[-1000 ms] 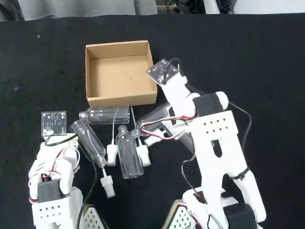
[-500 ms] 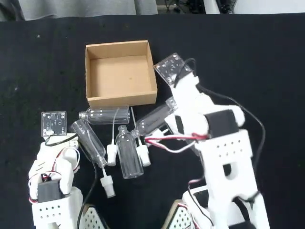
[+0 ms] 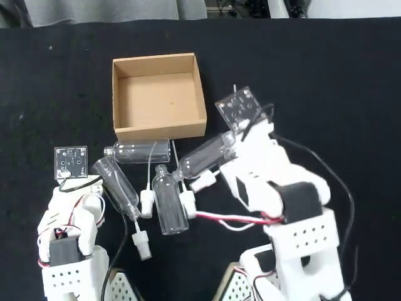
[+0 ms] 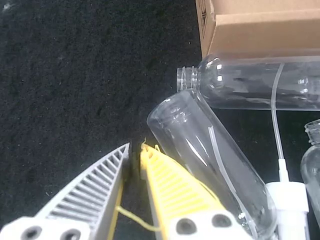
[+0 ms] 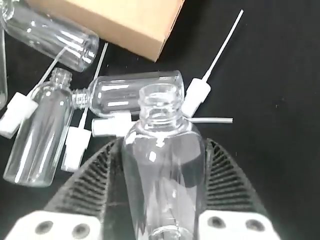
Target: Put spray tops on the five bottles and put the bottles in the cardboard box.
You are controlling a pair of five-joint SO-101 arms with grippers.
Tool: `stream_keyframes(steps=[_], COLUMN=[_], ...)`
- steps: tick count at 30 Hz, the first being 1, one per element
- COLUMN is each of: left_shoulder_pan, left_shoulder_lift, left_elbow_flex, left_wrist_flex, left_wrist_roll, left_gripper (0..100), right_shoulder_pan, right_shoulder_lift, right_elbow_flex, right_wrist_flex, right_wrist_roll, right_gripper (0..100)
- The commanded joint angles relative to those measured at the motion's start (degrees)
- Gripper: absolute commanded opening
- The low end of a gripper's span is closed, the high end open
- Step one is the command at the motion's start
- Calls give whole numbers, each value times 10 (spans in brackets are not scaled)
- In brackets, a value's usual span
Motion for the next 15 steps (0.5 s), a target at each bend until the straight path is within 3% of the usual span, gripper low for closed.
stream_keyframes(steps=[1,5,15], left_shoulder_pan=[-9,-40,-48], left_shoulder_lift=[-3,-3,-3], left_elbow_flex=[-25,-33,-41], left_wrist_flex=[7,11,13], left_wrist_roll=[3,48,54], left_gripper=[91,152,196], right_shoulder_pan=[-1,31,102], right_shoulder_lift=[-51,-91,-165], right_elbow_flex=[54,95,171], right_wrist_flex=[-69,-104,-164], right_wrist_roll=[-12,-32,-73], right_gripper=[113,113,113])
